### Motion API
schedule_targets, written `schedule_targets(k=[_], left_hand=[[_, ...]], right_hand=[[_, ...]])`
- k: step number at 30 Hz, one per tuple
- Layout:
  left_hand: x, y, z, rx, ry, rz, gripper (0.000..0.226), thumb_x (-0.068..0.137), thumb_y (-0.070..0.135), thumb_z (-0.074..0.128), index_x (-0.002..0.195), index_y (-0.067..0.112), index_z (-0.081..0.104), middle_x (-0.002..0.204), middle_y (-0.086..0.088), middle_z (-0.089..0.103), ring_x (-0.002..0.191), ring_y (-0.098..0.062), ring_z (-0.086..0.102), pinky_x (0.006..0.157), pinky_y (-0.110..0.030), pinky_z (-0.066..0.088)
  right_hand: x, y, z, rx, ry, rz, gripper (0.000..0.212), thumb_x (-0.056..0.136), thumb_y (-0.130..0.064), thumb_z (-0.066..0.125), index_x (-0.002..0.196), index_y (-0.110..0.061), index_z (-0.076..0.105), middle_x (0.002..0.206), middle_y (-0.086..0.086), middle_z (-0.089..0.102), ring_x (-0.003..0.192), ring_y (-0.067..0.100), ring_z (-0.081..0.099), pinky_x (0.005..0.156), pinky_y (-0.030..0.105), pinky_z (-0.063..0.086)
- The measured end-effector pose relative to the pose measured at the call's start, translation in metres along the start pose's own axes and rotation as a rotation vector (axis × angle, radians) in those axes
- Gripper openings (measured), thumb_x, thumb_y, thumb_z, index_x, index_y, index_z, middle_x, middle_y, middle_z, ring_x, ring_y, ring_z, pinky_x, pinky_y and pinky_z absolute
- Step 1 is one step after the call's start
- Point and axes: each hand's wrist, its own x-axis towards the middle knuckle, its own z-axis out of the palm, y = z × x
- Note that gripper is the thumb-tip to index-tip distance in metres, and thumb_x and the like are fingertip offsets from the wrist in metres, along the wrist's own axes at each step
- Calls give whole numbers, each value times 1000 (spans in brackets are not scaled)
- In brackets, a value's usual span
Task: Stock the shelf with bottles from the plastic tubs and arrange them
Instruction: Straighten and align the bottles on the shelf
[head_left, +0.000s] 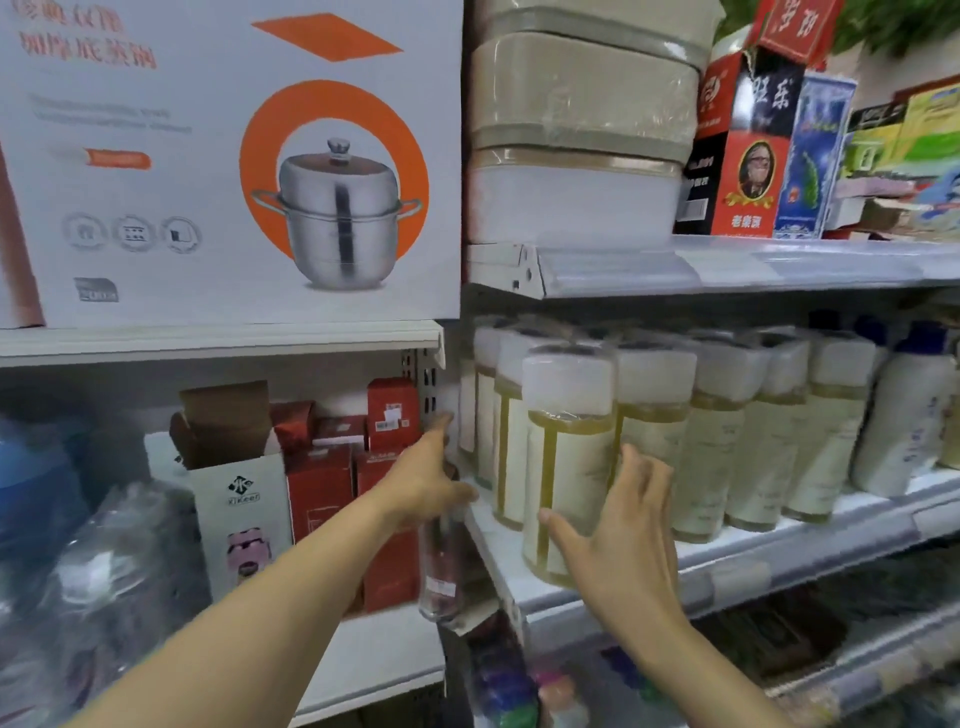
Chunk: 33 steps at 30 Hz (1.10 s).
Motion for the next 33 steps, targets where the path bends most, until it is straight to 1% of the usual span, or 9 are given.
schedule_targets(k=[1,2,4,6,12,15,20,27,33], left_hand=[[6,-2,-4,26,-31,19,98,82,6,71,153,26,7,150,-6,38,123,-21,51,87,-21,49],[11,-3,-8,44,-60,35,98,83,6,70,153,26,6,149,-7,39,121,-21,53,86,-21,49],[23,-5,-13,68,-107,57,101,82,9,71,153,30,3,153,-7,32,130,-25,46,101,-33,46],[32,-4,-16,73,-158,70,104,82,11,71,153,33,-1,157,-6,24,137,-27,37,109,-42,39],[47,2,-3,23,-222,133,106,80,10,74,153,27,-1,156,-2,25,141,-23,28,111,-34,30],[50,0,2,-38,-251,136,110,79,8,74,152,27,-6,156,-1,24,142,-22,27,112,-36,29],[54,-1,5,-43,-230,145,107,77,11,76,152,25,0,153,0,30,141,-21,28,113,-39,29],[58,1,7,-5,-240,86,115,78,14,76,152,24,-11,159,-2,19,145,-23,22,117,-41,25],[61,0,8,-5,-242,67,116,77,13,77,152,25,-10,158,-2,21,144,-25,24,117,-44,26]], right_hand=[[-2,-6,6,-14,24,33,98,71,-42,78,139,-21,10,134,0,17,125,22,36,102,39,41],[-4,-10,12,-28,49,64,98,71,-41,78,139,-19,10,133,2,17,124,22,36,100,38,41],[-7,-17,21,-66,86,116,99,73,-42,76,140,-18,7,132,2,17,125,23,34,99,36,40],[-8,-22,26,-110,108,155,99,76,-44,73,142,-18,4,135,5,17,126,24,34,100,36,39],[-6,-29,34,-169,124,233,98,82,-49,64,142,-21,-9,142,6,17,131,22,30,99,34,40],[-5,-30,34,-154,120,245,99,82,-49,63,141,-22,-11,145,5,17,133,21,31,98,35,41],[-4,-30,33,-126,112,241,99,83,-46,64,144,-22,-11,147,3,14,135,20,29,102,35,38],[-2,-25,35,-97,139,218,98,82,-41,68,142,-26,-8,146,3,18,134,22,31,100,40,40],[-1,-24,35,-86,136,204,100,81,-40,68,142,-26,-9,145,3,18,134,21,30,101,42,41]])
